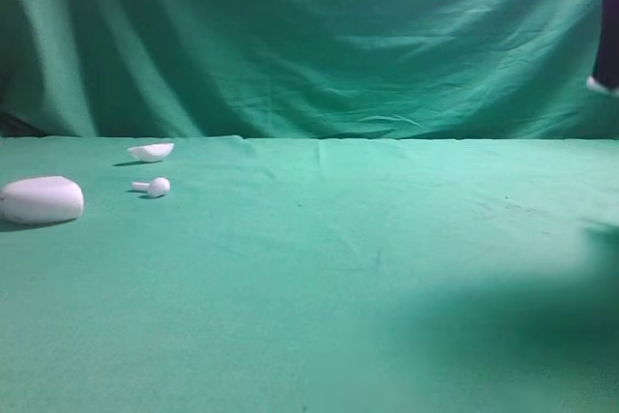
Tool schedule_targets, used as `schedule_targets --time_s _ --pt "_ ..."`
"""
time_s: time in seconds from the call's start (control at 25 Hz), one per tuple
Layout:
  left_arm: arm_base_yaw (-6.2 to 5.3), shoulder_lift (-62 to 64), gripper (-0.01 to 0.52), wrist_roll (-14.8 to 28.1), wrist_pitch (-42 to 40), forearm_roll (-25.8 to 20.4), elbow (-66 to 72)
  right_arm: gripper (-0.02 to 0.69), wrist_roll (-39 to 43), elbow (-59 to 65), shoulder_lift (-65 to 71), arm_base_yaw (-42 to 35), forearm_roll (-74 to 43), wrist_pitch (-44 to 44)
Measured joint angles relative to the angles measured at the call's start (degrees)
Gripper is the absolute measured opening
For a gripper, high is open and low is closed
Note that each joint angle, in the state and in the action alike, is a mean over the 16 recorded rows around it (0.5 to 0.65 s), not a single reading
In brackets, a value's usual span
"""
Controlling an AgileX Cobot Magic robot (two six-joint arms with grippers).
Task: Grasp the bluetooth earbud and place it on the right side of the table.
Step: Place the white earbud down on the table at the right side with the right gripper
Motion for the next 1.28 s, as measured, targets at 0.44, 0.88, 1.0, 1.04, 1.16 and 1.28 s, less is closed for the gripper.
schedule_targets --time_s 0.44,0.88,1.0,1.04,1.16,1.28 --pt "0.00 0.00 0.000 0.00 0.00 0.00 0.00 0.097 1.69 9.94 8.20 -0.07 0.25 -15.13" --pt "0.00 0.00 0.000 0.00 0.00 0.00 0.00 0.269 2.42 9.46 11.05 -0.07 0.09 -17.30" --pt "0.00 0.00 0.000 0.00 0.00 0.00 0.00 0.304 2.46 9.03 9.16 -0.07 0.06 -16.49" --pt "0.00 0.00 0.000 0.00 0.00 0.00 0.00 0.309 2.47 8.88 8.20 -0.07 0.06 -15.99" --pt "0.00 0.00 0.000 0.00 0.00 0.00 0.00 0.290 2.50 8.40 4.16 -0.07 0.09 -13.94" --pt "0.00 0.00 0.000 0.00 0.00 0.00 0.00 0.226 2.52 7.92 -1.69 -0.07 0.32 -11.21"
